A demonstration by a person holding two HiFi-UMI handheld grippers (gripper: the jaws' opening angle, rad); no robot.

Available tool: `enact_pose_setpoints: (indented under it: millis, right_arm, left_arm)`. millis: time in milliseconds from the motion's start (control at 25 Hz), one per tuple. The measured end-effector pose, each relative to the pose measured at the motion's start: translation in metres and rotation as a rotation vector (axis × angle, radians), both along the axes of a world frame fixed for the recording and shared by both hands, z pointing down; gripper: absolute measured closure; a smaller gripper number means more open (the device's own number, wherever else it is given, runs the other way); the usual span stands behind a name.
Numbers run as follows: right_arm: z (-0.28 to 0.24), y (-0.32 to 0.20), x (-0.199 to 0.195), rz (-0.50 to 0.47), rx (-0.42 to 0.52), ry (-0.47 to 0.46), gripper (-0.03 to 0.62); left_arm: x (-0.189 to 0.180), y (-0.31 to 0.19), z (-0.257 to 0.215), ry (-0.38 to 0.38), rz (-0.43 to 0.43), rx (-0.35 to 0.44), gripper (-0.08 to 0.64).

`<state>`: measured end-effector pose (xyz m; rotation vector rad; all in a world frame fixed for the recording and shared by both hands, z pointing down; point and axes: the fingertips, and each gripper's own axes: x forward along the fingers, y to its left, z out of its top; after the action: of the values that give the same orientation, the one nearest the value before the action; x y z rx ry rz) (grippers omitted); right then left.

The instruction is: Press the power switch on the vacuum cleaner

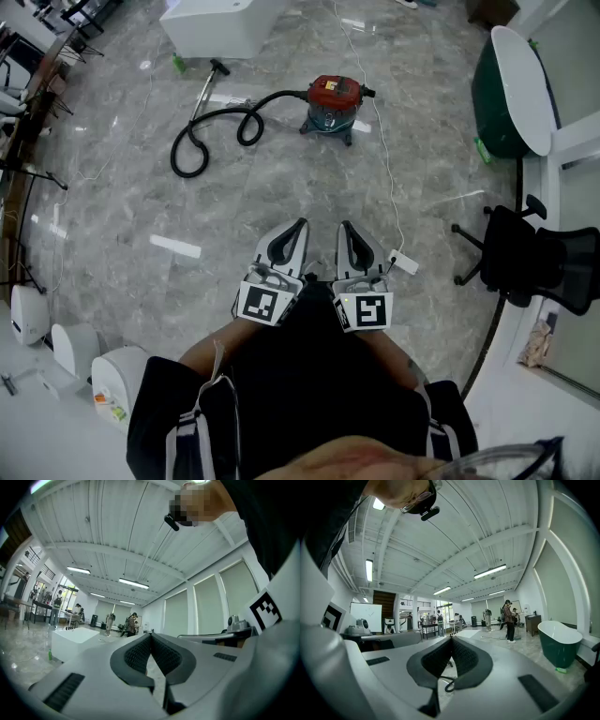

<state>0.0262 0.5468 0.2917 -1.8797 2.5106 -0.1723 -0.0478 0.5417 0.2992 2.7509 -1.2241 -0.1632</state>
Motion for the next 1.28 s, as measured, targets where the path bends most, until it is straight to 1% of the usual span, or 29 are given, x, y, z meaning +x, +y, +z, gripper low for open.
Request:
enact_pose_setpoints:
  millis: [120, 240, 440, 640, 760, 840, 960, 1120, 1280]
  right_arm:
    - [0.001, -0.004, 0.002, 0.015, 0.006, -0.007, 0.575]
    - [0.001, -0.005, 0.009, 0.035, 0.008, -0.016, 0.575]
    - [0.001, -0.006, 0.030, 0.058, 0.013, -0.098, 0.575]
    - [0.002, -0.003, 0.046, 0.081, 0.010, -0.104, 0.575]
    - [0.001, -0.001, 0.053, 0.086, 0.007, -0.085, 0.575]
    - [0.002, -0.002, 0.060, 0.094, 0.011, -0.092, 0.575]
    - [0.008, -0.010, 0.066, 0.092, 0.002, -0.138, 0.575]
    - [0.004, -0.023, 0.069, 0.079, 0.022, -0.106, 0.575]
    - [0.007, -0.042, 0.079, 0.096, 0.008, -0.103, 0.575]
  left_arm:
    - [0.003, -0.010, -0.014, 0.011, 0.007, 0.019, 0.541]
    - [0.004, -0.015, -0.019, 0.014, -0.007, 0.026, 0.541]
    - [0.016, -0.017, -0.019, 0.039, 0.009, 0.006, 0.541]
    - [0.027, -0.019, -0.023, 0.058, 0.012, 0.028, 0.541]
    - [0.033, -0.022, -0.020, 0.051, 0.013, 0.000, 0.541]
    - [0.040, -0.023, -0.024, 0.052, 0.025, 0.023, 0.541]
    - [0.046, -0.026, -0.023, 0.040, 0.042, 0.028, 0.541]
    - [0.050, -0.040, -0.023, 0.055, 0.054, 0.007, 0.541]
    - [0.058, -0.063, -0.027, 0.083, 0.059, 0.020, 0.541]
